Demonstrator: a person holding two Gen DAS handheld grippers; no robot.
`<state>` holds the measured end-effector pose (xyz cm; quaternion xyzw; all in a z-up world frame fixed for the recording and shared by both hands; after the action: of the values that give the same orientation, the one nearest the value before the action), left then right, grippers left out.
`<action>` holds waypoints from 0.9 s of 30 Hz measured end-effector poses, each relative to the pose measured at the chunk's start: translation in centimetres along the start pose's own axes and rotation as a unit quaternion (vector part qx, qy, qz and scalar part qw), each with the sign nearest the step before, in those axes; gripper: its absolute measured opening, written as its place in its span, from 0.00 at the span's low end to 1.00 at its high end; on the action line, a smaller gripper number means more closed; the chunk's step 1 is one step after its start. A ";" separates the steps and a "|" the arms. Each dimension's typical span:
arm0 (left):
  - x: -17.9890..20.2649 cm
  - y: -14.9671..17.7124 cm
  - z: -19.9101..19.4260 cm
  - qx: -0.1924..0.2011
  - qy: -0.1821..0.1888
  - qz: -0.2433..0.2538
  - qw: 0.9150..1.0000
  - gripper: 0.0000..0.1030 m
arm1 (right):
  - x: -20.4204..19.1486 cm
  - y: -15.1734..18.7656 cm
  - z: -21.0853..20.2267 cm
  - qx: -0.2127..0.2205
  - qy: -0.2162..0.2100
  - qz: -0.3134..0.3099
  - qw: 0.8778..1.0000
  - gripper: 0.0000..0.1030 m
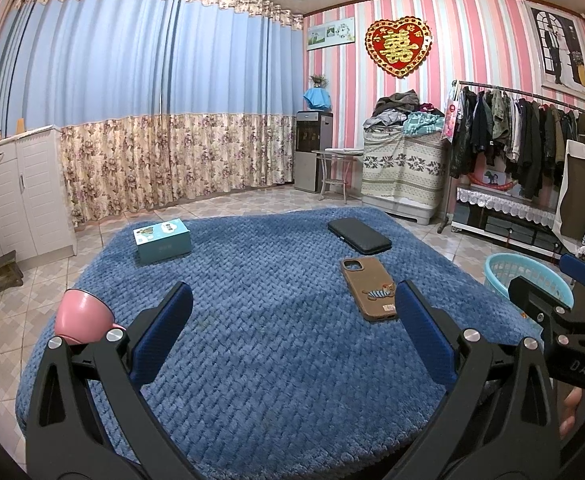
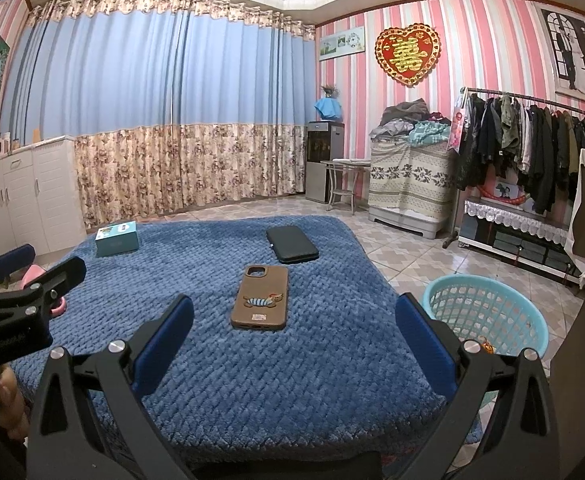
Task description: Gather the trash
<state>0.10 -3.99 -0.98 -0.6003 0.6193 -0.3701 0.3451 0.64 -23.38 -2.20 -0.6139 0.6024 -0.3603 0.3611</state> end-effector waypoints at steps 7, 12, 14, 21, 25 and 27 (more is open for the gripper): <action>0.0 0.0 0.0 0.000 0.000 -0.001 1.000 0.95 | 0.1 -0.2 -0.1 0.000 -0.001 0.001 1.000 0.96; 0.0 0.0 0.0 0.000 0.000 0.000 1.000 0.95 | 0.1 -0.2 -0.1 0.000 -0.002 0.002 1.000 0.96; 0.0 0.0 0.0 0.001 0.000 -0.001 1.000 0.95 | 0.0 -0.3 -0.1 0.000 -0.002 0.001 1.000 0.96; 0.1 0.0 0.0 0.001 -0.001 0.000 1.000 0.95 | 0.1 -0.3 -0.1 0.000 -0.002 0.002 1.000 0.96; 0.1 0.1 0.0 0.001 0.000 0.000 1.000 0.95 | 0.1 -0.3 -0.1 0.000 -0.003 0.002 1.000 0.96; 0.1 0.1 0.0 0.001 0.000 0.000 1.000 0.95 | 0.0 -0.2 -0.1 0.000 -0.003 0.002 1.000 0.96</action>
<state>0.03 -4.12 -1.04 -0.6000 0.6188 -0.3706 0.3462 0.65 -23.42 -1.93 -0.6138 0.6026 -0.3579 0.3633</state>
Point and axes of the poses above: each gripper's, at about its wrist camera, not at the fingertips, and z roughly the way its jaws point, x to its right, y to its underside, the point moved 3 cm from there along z, roughly the way its jaws point, and after that the axes turned 10 degrees about -x, right-handed, at the moved point
